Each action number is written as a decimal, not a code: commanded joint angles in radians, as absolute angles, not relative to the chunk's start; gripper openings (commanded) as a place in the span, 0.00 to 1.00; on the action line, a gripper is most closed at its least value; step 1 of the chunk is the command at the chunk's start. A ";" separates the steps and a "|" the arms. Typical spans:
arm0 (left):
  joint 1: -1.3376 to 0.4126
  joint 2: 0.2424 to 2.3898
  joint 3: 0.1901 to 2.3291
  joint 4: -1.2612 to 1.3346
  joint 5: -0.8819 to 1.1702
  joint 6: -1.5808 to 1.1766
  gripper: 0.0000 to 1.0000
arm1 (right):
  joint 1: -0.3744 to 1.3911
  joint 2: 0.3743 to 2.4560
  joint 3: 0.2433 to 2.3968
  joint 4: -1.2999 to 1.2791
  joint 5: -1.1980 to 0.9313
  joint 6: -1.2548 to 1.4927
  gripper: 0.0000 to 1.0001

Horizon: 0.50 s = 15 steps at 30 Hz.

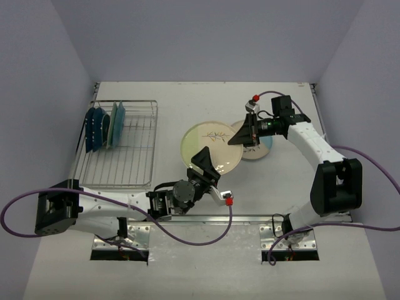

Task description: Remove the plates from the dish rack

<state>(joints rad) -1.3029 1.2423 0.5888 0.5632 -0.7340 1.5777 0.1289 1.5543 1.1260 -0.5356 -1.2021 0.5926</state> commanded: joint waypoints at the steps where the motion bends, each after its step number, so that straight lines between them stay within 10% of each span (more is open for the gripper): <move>1: -1.299 1.178 0.646 0.660 -0.797 1.547 0.77 | 0.069 1.550 1.132 -0.477 -1.187 0.539 0.00; 4: -1.241 1.156 0.685 0.580 -0.824 1.455 1.00 | -0.020 1.569 1.133 -0.478 -1.210 0.531 0.00; 15: -0.885 1.132 1.140 -0.199 -0.818 0.605 1.00 | -0.198 1.667 1.147 -0.537 -1.041 0.338 0.00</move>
